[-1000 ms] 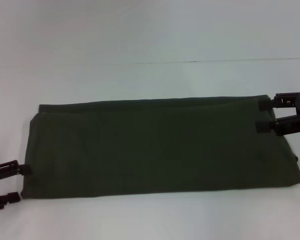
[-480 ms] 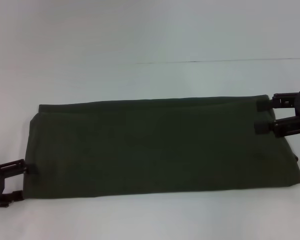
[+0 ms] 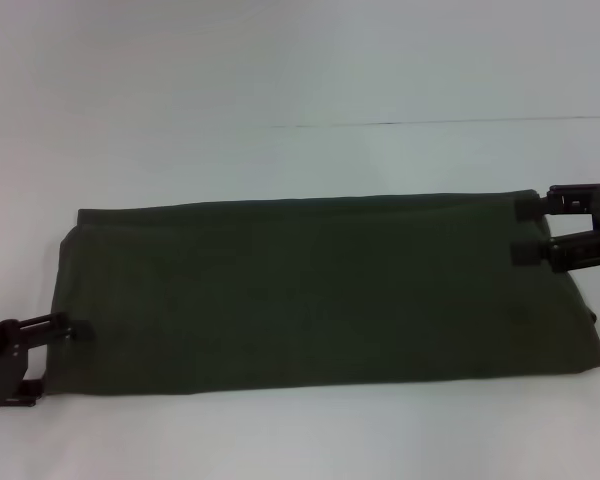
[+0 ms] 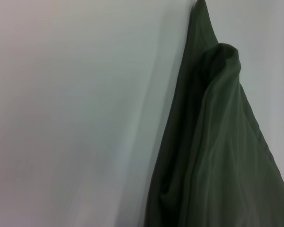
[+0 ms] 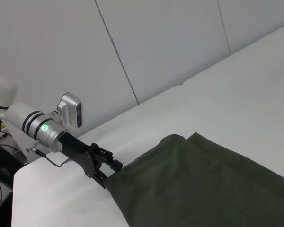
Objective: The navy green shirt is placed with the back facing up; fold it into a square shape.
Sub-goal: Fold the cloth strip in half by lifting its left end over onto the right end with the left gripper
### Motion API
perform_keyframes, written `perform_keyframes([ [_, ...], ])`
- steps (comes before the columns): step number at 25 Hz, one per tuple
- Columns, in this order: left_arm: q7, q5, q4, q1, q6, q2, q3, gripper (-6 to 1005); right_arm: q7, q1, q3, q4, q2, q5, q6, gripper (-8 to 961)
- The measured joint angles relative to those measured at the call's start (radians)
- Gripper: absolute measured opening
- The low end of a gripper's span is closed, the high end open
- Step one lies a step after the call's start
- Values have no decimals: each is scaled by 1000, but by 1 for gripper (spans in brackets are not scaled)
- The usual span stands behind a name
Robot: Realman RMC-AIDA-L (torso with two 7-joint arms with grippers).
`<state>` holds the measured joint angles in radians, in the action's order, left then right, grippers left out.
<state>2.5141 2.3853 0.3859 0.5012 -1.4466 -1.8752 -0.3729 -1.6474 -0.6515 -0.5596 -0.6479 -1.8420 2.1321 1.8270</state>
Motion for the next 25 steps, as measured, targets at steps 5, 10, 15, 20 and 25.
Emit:
perform_keyframes([
  [5, 3, -1, -16, 11, 22, -2, -9, 953, 0, 0, 3, 0, 0, 0, 0, 915],
  [10, 3, -1, -26, 22, 28, -2, -10, 953, 0, -1, 5, 1, 0, 0, 0, 915],
  [15, 5, 0, -26, 26, 25, -2, -11, 951, 0, -2, 14, 1, 0, 0, 0, 915],
  [20, 5, 0, -26, 28, 30, -2, -11, 948, 0, -3, 15, 1, 0, 0, 0, 915],
  [25, 7, 0, -25, 29, 31, -2, -11, 948, -1, -5, 16, 1, 0, 0, -1, 915],
])
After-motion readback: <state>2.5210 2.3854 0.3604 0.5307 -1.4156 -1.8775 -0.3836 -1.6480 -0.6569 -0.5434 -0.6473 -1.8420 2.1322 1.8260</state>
